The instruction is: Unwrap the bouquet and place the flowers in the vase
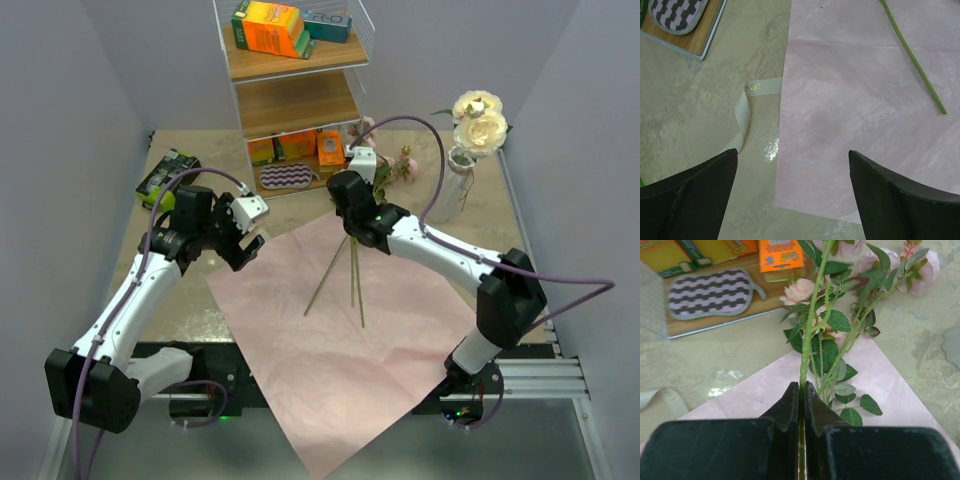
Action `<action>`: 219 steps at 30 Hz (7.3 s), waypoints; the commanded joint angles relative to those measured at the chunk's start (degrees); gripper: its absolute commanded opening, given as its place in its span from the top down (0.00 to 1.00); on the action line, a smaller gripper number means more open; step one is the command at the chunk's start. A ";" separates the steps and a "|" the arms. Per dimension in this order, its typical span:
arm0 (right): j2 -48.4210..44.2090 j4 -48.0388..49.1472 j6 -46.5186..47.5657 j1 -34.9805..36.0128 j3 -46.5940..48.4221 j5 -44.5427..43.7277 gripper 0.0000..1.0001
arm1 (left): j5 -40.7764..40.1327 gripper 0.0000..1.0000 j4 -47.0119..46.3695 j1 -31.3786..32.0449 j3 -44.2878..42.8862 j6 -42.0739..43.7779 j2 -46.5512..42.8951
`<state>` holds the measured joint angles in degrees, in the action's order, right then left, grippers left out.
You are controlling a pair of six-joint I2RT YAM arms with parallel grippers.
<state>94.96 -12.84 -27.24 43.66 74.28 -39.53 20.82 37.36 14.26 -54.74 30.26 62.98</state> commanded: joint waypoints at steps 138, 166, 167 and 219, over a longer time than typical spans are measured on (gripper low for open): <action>-14.02 84.74 73.22 -21.42 11.93 1.29 1.00 | 8.98 0.01 -0.63 -6.26 -10.65 4.98 8.21; -4.17 94.23 74.97 -26.17 7.64 2.09 1.00 | 12.14 0.01 1.75 -14.26 -12.85 8.50 12.96; -4.25 93.88 75.14 -26.08 7.29 1.74 1.00 | 12.31 0.01 1.75 -14.26 -12.93 8.76 13.04; -16.82 38.52 48.97 -25.91 2.44 -11.88 0.49 | 17.06 0.02 5.53 -18.48 -13.20 9.73 9.35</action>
<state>78.54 31.86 24.45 17.89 72.34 -51.48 36.27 42.98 -3.75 -66.43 38.87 74.19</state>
